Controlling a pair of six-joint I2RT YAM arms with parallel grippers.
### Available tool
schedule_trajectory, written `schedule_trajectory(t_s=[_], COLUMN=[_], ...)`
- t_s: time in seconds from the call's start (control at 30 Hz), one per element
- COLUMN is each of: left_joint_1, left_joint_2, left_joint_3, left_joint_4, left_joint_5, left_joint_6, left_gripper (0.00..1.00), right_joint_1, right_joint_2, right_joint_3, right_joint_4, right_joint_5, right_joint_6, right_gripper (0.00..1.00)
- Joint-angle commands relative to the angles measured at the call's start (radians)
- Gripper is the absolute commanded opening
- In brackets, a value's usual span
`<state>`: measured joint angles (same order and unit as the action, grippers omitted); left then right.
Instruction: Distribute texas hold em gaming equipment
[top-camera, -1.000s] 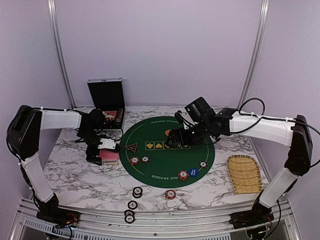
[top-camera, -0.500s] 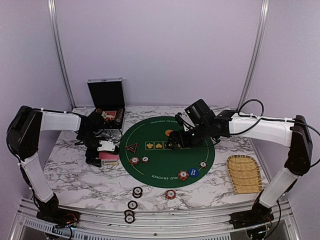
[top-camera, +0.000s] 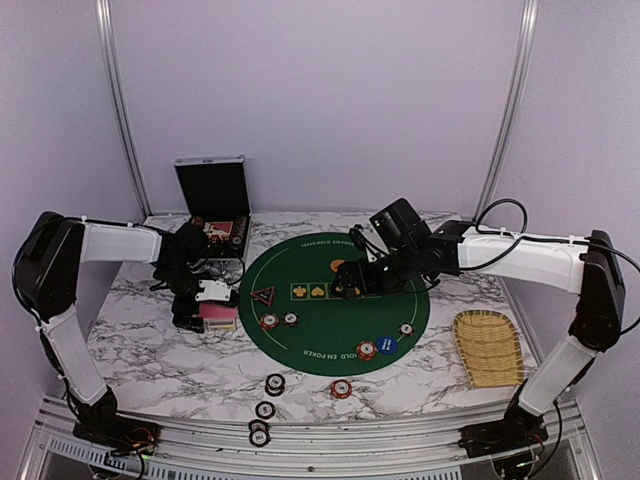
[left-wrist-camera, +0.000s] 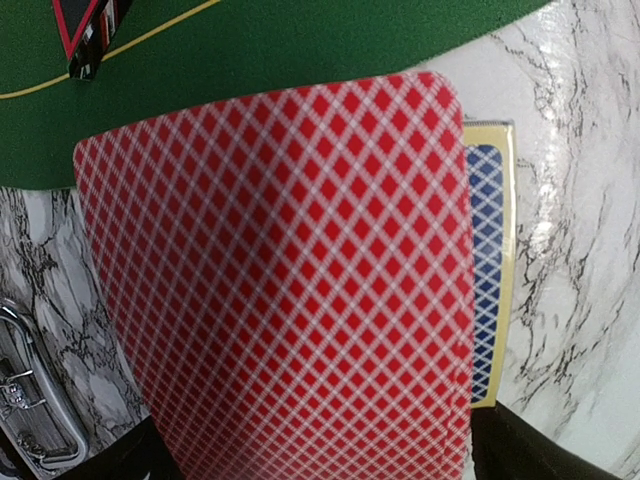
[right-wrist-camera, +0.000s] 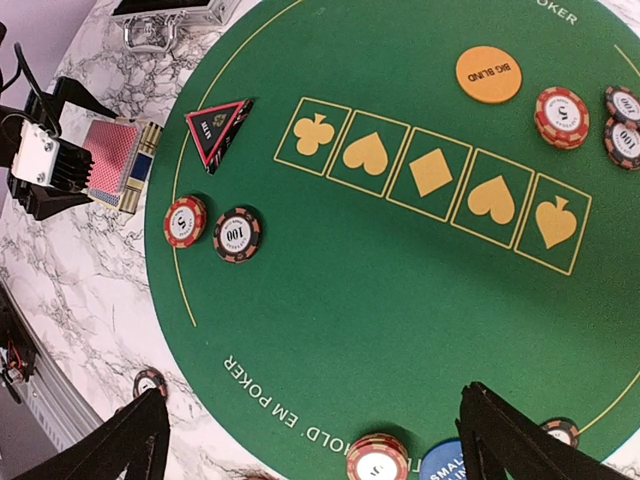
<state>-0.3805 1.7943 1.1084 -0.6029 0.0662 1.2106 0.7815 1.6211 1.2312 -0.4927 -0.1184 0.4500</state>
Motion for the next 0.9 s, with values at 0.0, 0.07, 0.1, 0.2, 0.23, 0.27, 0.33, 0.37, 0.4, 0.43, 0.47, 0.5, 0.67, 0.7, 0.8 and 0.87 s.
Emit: schedule_trajectory(t_s=[0.0, 0.07, 0.1, 0.2, 0.23, 0.27, 0.33, 0.37, 0.4, 0.43, 0.47, 0.5, 0.67, 0.7, 0.8, 0.87], left_joint_1=[0.000, 0.000, 0.000, -0.001, -0.002, -0.001, -0.001, -0.001, -0.001, -0.002, -0.002, -0.002, -0.002, -0.001, -0.001, -0.003], left_joint_2=[-0.011, -0.010, -0.009, -0.007, -0.007, -0.007, -0.007, -0.006, -0.002, 0.000, 0.002, 0.004, 0.002, 0.004, 0.005, 0.004], left_joint_3=[-0.008, -0.009, -0.009, -0.011, -0.012, -0.009, -0.006, -0.003, -0.001, 0.000, 0.002, 0.002, 0.006, 0.007, 0.005, 0.005], left_joint_4=[0.036, 0.035, 0.036, 0.035, 0.036, 0.036, 0.037, 0.036, 0.036, 0.036, 0.036, 0.037, 0.045, 0.047, 0.049, 0.050], left_joint_5=[0.002, 0.001, 0.000, -0.002, -0.002, 0.000, 0.001, 0.001, -0.001, -0.005, -0.007, -0.009, -0.011, -0.011, -0.012, -0.012], left_joint_6=[-0.004, -0.002, -0.002, 0.003, 0.003, 0.003, 0.003, 0.003, 0.003, 0.003, 0.003, 0.004, -0.001, -0.004, -0.007, -0.008], left_gripper=[0.99, 0.99, 0.99, 0.98, 0.98, 0.98, 0.96, 0.95, 0.94, 0.93, 0.91, 0.91, 0.87, 0.86, 0.83, 0.80], right_joint_1=[0.009, 0.008, 0.008, 0.008, 0.009, 0.008, 0.008, 0.008, 0.008, 0.009, 0.009, 0.008, 0.010, 0.010, 0.010, 0.010], right_joint_2=[-0.001, -0.002, -0.003, -0.006, -0.008, -0.009, -0.009, -0.009, -0.008, -0.008, -0.009, -0.007, -0.008, -0.009, -0.007, -0.005], right_joint_3=[0.003, 0.002, 0.002, -0.001, -0.002, -0.004, -0.004, -0.005, -0.005, -0.006, -0.007, -0.009, -0.021, -0.023, -0.027, -0.027], right_joint_4=[0.023, 0.023, 0.023, 0.023, 0.024, 0.025, 0.026, 0.027, 0.029, 0.031, 0.034, 0.036, 0.047, 0.049, 0.056, 0.061], right_joint_5=[-0.012, -0.012, -0.011, -0.012, -0.012, -0.013, -0.015, -0.017, -0.018, -0.018, -0.019, -0.020, -0.027, -0.028, -0.035, -0.040], right_joint_6=[0.011, 0.012, 0.012, 0.014, 0.014, 0.014, 0.014, 0.014, 0.013, 0.015, 0.016, 0.015, 0.020, 0.020, 0.021, 0.023], right_gripper=[0.98, 0.98, 0.98, 0.98, 0.98, 0.98, 0.98, 0.98, 0.97, 0.97, 0.97, 0.97, 0.97, 0.96, 0.96, 0.96])
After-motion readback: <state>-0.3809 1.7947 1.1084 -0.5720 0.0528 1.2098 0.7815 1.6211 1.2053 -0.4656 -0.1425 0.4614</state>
